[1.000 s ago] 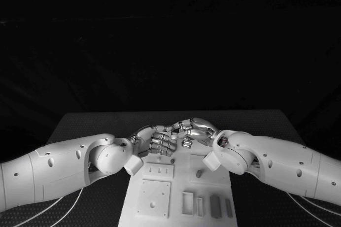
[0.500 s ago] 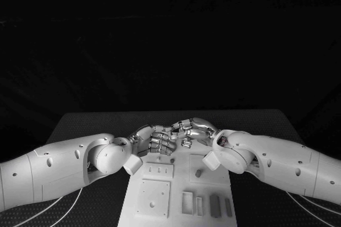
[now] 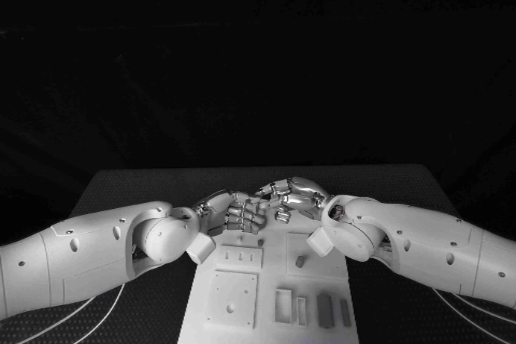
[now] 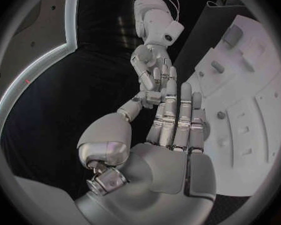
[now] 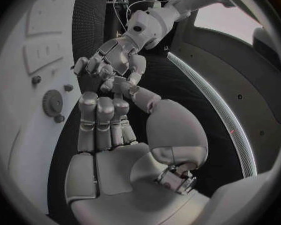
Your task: Assemble the parts on the task board
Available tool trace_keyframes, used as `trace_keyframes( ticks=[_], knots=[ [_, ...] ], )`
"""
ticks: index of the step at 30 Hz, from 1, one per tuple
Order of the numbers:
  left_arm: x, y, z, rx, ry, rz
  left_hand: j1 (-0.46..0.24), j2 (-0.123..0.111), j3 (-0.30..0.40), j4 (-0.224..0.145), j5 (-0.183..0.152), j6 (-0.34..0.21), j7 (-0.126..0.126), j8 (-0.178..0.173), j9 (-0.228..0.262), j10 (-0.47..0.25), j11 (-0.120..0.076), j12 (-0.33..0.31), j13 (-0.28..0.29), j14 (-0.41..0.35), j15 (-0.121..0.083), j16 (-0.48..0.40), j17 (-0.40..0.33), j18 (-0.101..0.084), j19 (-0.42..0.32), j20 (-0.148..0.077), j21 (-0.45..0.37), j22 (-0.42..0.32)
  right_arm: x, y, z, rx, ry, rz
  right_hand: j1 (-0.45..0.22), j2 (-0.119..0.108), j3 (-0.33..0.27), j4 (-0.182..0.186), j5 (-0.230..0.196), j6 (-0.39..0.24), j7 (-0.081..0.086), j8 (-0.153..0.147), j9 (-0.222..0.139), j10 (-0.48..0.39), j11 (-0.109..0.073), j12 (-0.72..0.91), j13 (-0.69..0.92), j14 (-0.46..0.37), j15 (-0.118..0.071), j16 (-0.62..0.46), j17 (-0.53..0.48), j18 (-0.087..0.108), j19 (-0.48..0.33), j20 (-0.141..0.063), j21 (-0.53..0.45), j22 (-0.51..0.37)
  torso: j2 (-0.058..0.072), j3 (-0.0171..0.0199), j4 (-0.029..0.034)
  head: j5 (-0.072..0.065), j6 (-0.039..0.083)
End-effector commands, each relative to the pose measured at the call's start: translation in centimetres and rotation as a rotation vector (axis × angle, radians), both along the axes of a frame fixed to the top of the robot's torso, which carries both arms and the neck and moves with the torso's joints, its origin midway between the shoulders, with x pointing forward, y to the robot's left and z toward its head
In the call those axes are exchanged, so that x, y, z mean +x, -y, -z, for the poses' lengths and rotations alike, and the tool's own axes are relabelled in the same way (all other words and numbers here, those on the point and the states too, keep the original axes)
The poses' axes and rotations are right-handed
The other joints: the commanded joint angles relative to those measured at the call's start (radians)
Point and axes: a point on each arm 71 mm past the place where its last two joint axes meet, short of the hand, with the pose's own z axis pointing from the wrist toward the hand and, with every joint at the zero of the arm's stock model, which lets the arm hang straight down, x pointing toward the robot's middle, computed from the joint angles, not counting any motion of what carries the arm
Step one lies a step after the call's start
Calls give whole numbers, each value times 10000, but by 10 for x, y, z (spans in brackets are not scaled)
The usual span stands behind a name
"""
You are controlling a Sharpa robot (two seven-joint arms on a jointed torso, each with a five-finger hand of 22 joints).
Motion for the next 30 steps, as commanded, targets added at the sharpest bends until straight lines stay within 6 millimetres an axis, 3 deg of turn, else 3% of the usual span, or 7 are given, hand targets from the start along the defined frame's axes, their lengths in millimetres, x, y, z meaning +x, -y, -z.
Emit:
trace_keyframes(
  ticks=[1,10,19,22,26,28,30],
  knots=[
    [-1,3,-2,-143,101,37,99,-9,24,0,35,81,13,29,-2,82,21,5,-4,8,-79,69,-4,-151,-19,-42,38,221,-1,-3,0,91,1,-234,-21,91,-85,-3,55,1712,-57,64,-8,-981,-202,6,12,-15,-38,1,11,498,-73,-7,-11,57,0,3,3,-5,-4],
    [-1,3,-2,-121,108,23,244,-108,-40,5,35,99,7,7,-27,110,17,-45,-26,16,-90,84,-8,-151,-27,-41,58,217,-2,-4,-1,27,65,-268,-19,96,-95,-2,61,1709,-56,65,-7,-982,-201,7,14,-16,-38,1,12,498,-75,-7,-10,59,-2,-4,3,-20,-15],
    [1,-1,-1,6,205,-213,580,-142,-33,-2,35,141,-4,-6,-50,173,12,-92,-46,30,-104,108,-12,-151,-24,-53,89,215,4,7,-2,-54,488,450,-42,42,-146,11,141,1655,-39,42,-15,-1021,-185,-12,13,-47,-24,-18,10,499,-108,6,-24,59,-2,0,0,-13,-8],
    [3,-3,-1,57,260,-362,655,-177,-42,-2,35,145,-7,-11,-56,180,13,-108,-53,30,-103,110,-14,-151,-19,-55,97,214,6,12,-3,-35,719,809,-382,-116,-554,-5,518,1046,191,-291,-165,-1495,48,-252,-32,-515,197,-290,-48,498,-521,164,-308,-7,-2,5,-3,3,8],
    [5,-6,-1,115,327,-564,742,-204,-48,-1,35,153,-18,-15,-62,189,10,-125,-60,30,-104,113,-18,-151,-12,-58,106,212,9,17,-4,-77,1068,1161,-577,-439,-1603,-41,474,51,623,-784,-373,-2358,536,-570,-132,-1375,630,-721,-173,424,-1352,524,-907,-136,-6,5,0,10,26],
    [7,-8,-1,151,396,-736,780,-197,-49,3,35,169,-33,-10,-61,204,3,-127,-60,33,-105,116,-19,-151,-9,-58,110,211,10,21,-6,-367,1532,1314,-467,-510,-2124,-28,465,-326,813,-946,-487,-2720,681,-600,-192,-1725,823,-795,-210,402,-1669,716,-1148,-170,-5,5,1,16,33],
    [9,-10,-1,190,460,-902,830,-167,-48,4,35,208,-70,7,-57,231,-17,-127,-60,37,-106,119,-21,-151,-6,-58,114,210,11,24,-7,-628,1954,1432,-430,-546,-2343,-16,454,-467,880,-989,-541,-2900,748,-609,-256,-1914,898,-824,-238,401,-1819,820,-1277,-185,-6,8,3,21,42]
  ],
)
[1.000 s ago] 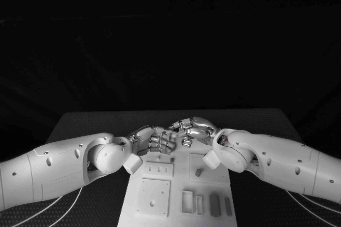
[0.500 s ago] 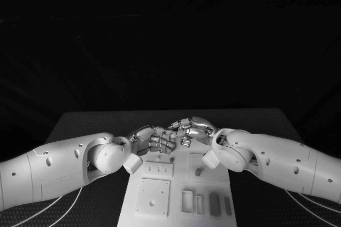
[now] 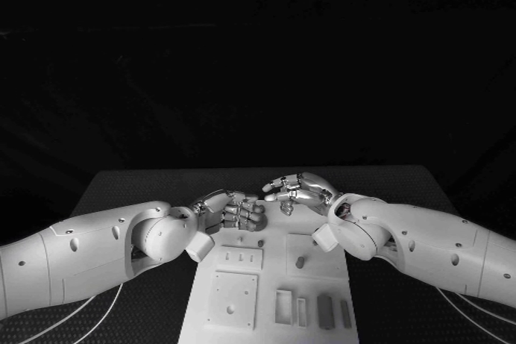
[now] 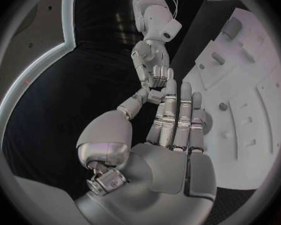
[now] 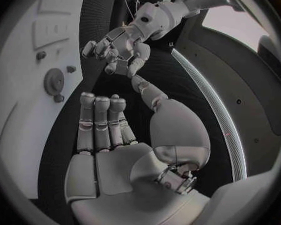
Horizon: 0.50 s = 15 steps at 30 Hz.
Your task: Assemble the parts on the task board
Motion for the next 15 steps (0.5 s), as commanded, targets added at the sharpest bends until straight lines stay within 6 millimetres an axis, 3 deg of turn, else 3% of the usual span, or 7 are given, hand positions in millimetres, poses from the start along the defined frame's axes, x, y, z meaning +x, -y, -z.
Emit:
trace_keyframes(
  ticks=[1,5,9,15],
  knots=[
    [4,-3,-2,52,340,-488,174,22,-42,6,38,87,-27,50,14,99,-20,-23,-13,4,-73,45,-12,-151,-4,-59,38,202,2,6,-6,-593,1405,451,31,-90,-225,7,-48,102,317,-54,-47,-2558,384,-25,-59,-178,52,-39,-19,122,-140,84,-125,-19,-2,2,2,18,23],
    [9,-10,-2,143,519,-1098,224,-29,-70,6,37,102,-53,49,9,116,-30,-36,-18,21,-82,56,-13,-151,12,-63,49,201,3,10,-11,-1639,2780,756,109,-113,-341,15,-22,208,288,41,-44,-2558,364,59,-117,-191,43,26,-39,173,-122,148,-142,-3,-4,12,-18,53,52],
    [17,-18,-3,208,730,-1910,249,-99,-106,10,37,111,-61,45,2,123,-30,-53,-25,37,-88,64,-15,-151,40,-72,63,198,4,10,-13,-2324,3568,1062,201,-114,-375,25,-52,506,143,245,-5,-2403,240,187,-212,-77,-61,134,-79,215,37,178,-99,16,-23,15,-24,80,82],
    [31,-30,-4,343,1002,-3088,307,-180,-136,11,37,130,-74,43,-6,146,-31,-71,-32,58,-97,72,-21,-151,87,-96,86,196,10,1,-14,-3317,4580,1595,295,-198,-192,65,-460,651,62,343,-49,-2238,150,280,-394,60,-156,200,-195,215,234,128,-111,-5,-63,13,-38,133,168]
  ],
)
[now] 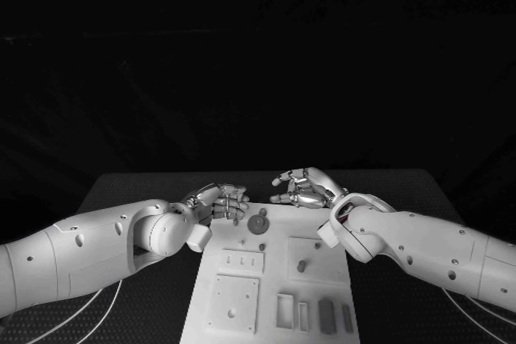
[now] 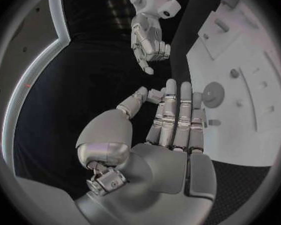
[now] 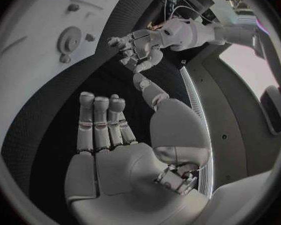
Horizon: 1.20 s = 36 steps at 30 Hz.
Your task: Assemble the parts on the task board
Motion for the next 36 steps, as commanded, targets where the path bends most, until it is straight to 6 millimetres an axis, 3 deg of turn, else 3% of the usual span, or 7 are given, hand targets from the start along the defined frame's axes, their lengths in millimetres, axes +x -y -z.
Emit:
trace_keyframes(
  ticks=[1,9,16,25,36],
  knots=[
    [10,-6,-3,-51,456,-1255,55,-57,-75,1,32,60,-1,25,-6,75,-24,-75,-15,31,-64,37,-12,-151,44,-49,51,198,3,-5,-5,-1188,1466,628,124,-89,163,50,-237,651,88,108,-34,-2072,11,76,-88,64,-86,77,-62,200,155,-20,12,-19,-44,2,-20,36,63],
    [29,-12,-4,-61,603,-2147,107,-93,-90,9,32,47,17,3,-24,65,-11,-112,-31,57,-68,43,-21,-151,91,-71,71,194,13,-30,-2,-1436,1774,1177,89,-342,467,121,-554,787,44,190,-84,-2027,-33,97,-257,97,-119,59,-199,200,225,-47,-64,-48,-177,8,-99,234,138],
    [36,-11,-5,-99,663,-2490,109,-115,-106,15,32,44,30,-6,-31,59,-4,-130,-38,66,-70,44,-26,-151,108,-76,77,191,19,-58,1,-1282,1555,1680,51,-442,692,192,-726,1219,-125,514,27,-1890,-160,159,-415,176,-209,102,-319,200,316,-62,-74,-21,-262,-18,-139,277,197],
    [36,-3,-5,-176,631,-2362,109,-127,-117,21,32,45,36,-12,-38,59,3,-145,-44,59,-68,32,-36,-151,120,-81,79,187,23,-75,7,-1305,794,2396,-142,-614,783,367,-1112,1498,-277,815,245,-1681,-300,299,-516,382,-342,262,-385,200,527,-160,14,46,-279,-58,-135,225,238],
    [32,6,-5,-269,575,-2114,116,-125,-120,23,32,54,37,-14,-43,70,6,-155,-49,35,-60,6,-53,-151,122,-82,75,182,23,-92,8,-643,305,2485,-244,-633,872,491,-1250,1944,-530,1201,611,-1193,-569,568,-559,885,-620,574,-390,200,989,-441,328,188,-262,-28,-140,194,235]
  ],
)
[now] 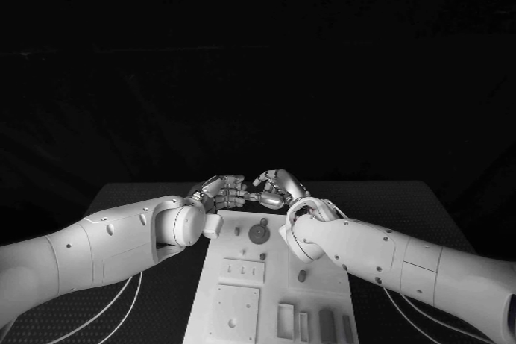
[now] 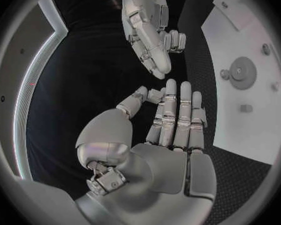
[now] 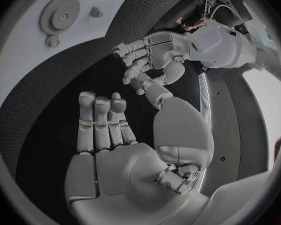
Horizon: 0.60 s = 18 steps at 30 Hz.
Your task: Assemble the parts on the task board
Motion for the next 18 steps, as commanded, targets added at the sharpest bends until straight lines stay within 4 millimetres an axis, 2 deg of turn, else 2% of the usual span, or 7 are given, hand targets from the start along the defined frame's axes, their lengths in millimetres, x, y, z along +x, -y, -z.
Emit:
trace_keyframes(
  ticks=[1,11,18],
  knots=[
    [-1,5,-2,-138,105,41,36,-34,-38,-3,35,72,21,-1,6,73,5,-70,-10,-4,-22,3,-14,-151,68,-29,37,184,-1,-4,0,457,-152,184,-49,20,41,32,-61,1920,-496,87,61,-1168,-581,58,-16,368,-270,62,-9,315,142,-44,92,35,6,13,4,-8,-16],
    [-2,9,-2,-164,63,143,50,-27,-44,-7,34,77,23,-10,-5,81,11,-94,-20,-24,-9,-30,-39,-151,61,-22,27,179,-3,-8,-6,862,486,100,152,53,342,-104,-108,2287,-688,345,325,-768,-778,244,9,718,-456,303,69,315,483,-268,368,127,3,23,-1,24,-21],
    [-3,11,-1,-175,38,202,60,-31,-44,-9,35,77,24,-14,-9,82,12,-103,-24,-37,-2,-45,-50,-151,57,-20,23,177,-3,-10,-6,904,532,45,213,51,459,-179,-113,2368,-740,429,426,-680,-832,317,52,789,-509,364,110,315,562,-332,447,140,-1,19,-3,18,-32]
  ],
)
